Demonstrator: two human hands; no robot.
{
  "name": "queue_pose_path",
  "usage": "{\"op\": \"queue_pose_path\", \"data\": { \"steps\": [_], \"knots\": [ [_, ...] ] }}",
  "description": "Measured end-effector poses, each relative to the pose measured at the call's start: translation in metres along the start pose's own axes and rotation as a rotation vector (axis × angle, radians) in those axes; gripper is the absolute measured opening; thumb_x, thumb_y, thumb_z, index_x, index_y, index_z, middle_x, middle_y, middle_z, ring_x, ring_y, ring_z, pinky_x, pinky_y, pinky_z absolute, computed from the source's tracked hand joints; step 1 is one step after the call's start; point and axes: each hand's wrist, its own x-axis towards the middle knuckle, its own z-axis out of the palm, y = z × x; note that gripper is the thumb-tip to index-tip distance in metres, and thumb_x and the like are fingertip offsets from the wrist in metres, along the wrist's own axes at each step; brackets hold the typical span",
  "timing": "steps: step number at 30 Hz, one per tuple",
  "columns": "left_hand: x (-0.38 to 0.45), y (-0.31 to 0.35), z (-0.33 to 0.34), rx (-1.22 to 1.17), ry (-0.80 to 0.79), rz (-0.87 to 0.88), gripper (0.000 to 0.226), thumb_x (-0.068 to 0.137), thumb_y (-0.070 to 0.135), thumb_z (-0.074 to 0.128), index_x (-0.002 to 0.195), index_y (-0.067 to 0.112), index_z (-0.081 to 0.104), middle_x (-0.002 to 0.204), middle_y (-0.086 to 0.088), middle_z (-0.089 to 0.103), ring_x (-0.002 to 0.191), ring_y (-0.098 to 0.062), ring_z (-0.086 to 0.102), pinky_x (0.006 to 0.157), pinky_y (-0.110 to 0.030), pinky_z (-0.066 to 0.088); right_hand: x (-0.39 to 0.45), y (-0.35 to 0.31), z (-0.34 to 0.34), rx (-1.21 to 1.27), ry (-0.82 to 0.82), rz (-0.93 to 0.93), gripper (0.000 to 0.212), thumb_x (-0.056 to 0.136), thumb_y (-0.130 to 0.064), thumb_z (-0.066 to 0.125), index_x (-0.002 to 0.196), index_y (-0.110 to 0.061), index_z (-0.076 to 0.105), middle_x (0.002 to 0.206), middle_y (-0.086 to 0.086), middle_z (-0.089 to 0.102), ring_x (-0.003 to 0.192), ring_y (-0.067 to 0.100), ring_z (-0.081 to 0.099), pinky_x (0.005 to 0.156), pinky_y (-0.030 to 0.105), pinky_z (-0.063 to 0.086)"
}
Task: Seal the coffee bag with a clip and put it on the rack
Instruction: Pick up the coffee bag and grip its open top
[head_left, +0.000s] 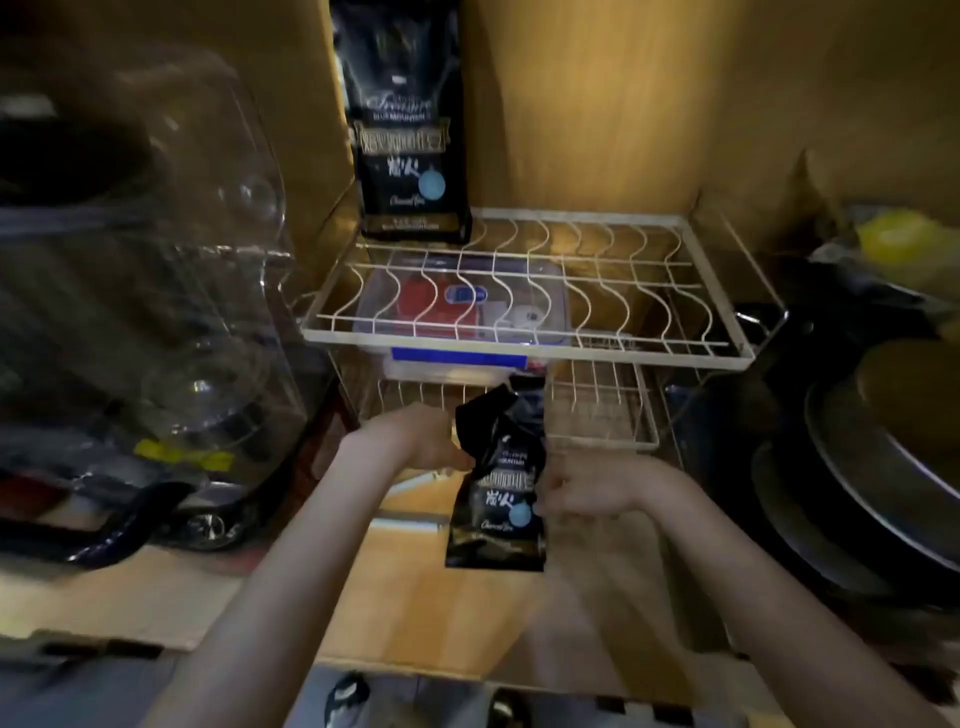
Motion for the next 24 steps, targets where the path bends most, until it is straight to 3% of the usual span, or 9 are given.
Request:
{"op": "queue_pose_path", "data": {
  "steps": [3, 5, 7, 10, 12, 17, 19, 24],
  "knots": [
    [0.009, -0.001, 0.030, -0.042, -0.053, -0.008, 0.058, 0.079, 0.050, 0.055, 0.118, 0.007, 0.052, 0.126, -0.012, 0.056, 0.113, -0.028, 0.051, 0.089, -0.035, 0.042, 0.012, 0.010, 0.022, 0.111, 0.012, 0.010, 0.010, 0.087, -0.026, 0.056, 0.086, -0.022, 0.047, 0.078, -0.001, 0.052, 0.065, 0.012, 0.048, 0.048, 0.013, 0.037],
    [0.017, -0.006, 0.054, -0.098, -0.066, -0.022, 0.063, 0.078, 0.049, 0.057, 0.122, 0.005, 0.047, 0.126, -0.014, 0.056, 0.112, -0.028, 0.051, 0.088, -0.035, 0.043, 0.023, 0.020, 0.039, 0.111, 0.002, 0.047, 0.012, 0.086, -0.024, 0.058, 0.095, -0.022, 0.050, 0.091, 0.001, 0.052, 0.080, 0.014, 0.048, 0.049, 0.009, 0.031],
    [0.025, -0.013, 0.075, -0.169, -0.086, -0.036, 0.069, 0.077, 0.046, 0.061, 0.127, 0.003, 0.040, 0.131, -0.017, 0.050, 0.115, -0.029, 0.050, 0.090, -0.035, 0.042, 0.035, 0.032, 0.057, 0.146, 0.009, 0.078, 0.044, 0.084, -0.027, 0.060, 0.122, -0.009, 0.047, 0.116, 0.009, 0.054, 0.100, 0.018, 0.049, 0.062, 0.015, 0.038],
    [0.029, -0.015, 0.099, -0.326, -0.087, -0.031, 0.061, 0.077, 0.037, 0.065, 0.123, 0.005, 0.041, 0.129, -0.016, 0.052, 0.114, -0.030, 0.050, 0.084, -0.033, 0.040, 0.050, 0.047, 0.083, 0.334, 0.084, 0.134, 0.062, 0.080, -0.027, 0.064, 0.132, -0.006, 0.038, 0.135, 0.012, 0.049, 0.120, 0.024, 0.048, 0.092, 0.028, 0.041],
    [0.028, -0.016, 0.111, -0.456, -0.040, -0.014, 0.059, 0.076, 0.033, 0.067, 0.124, 0.009, 0.042, 0.127, -0.014, 0.056, 0.114, -0.029, 0.051, 0.081, -0.031, 0.039, 0.058, 0.052, 0.098, 0.474, 0.177, 0.136, 0.058, 0.077, -0.024, 0.068, 0.127, -0.009, 0.042, 0.129, 0.011, 0.054, 0.115, 0.025, 0.053, 0.095, 0.033, 0.045],
    [0.030, -0.023, 0.126, -0.770, 0.082, -0.022, 0.089, 0.067, 0.024, 0.077, 0.139, 0.011, 0.025, 0.135, -0.008, 0.050, 0.124, -0.024, 0.046, 0.102, -0.034, 0.037, 0.070, 0.053, 0.119, 0.746, 0.373, 0.109, 0.052, 0.066, -0.010, 0.075, 0.114, -0.008, 0.055, 0.115, 0.013, 0.065, 0.104, 0.027, 0.061, 0.093, 0.044, 0.050],
    [0.032, -0.024, 0.131, -0.880, 0.070, -0.005, 0.088, 0.066, 0.017, 0.078, 0.138, 0.013, 0.028, 0.129, -0.006, 0.053, 0.123, -0.023, 0.047, 0.099, -0.033, 0.040, 0.073, 0.055, 0.121, 0.805, 0.431, 0.119, 0.048, 0.061, -0.005, 0.079, 0.105, -0.006, 0.061, 0.105, 0.013, 0.068, 0.097, 0.028, 0.064, 0.089, 0.045, 0.052],
    [0.033, -0.023, 0.137, -0.909, 0.180, 0.031, 0.083, 0.058, 0.009, 0.082, 0.130, 0.011, 0.040, 0.124, -0.012, 0.059, 0.109, -0.020, 0.055, 0.089, -0.029, 0.045, 0.073, 0.051, 0.127, 0.588, 0.583, 0.137, 0.040, 0.060, -0.014, 0.081, 0.099, -0.010, 0.069, 0.096, 0.010, 0.074, 0.086, 0.023, 0.069, 0.081, 0.039, 0.055]
  ]
}}
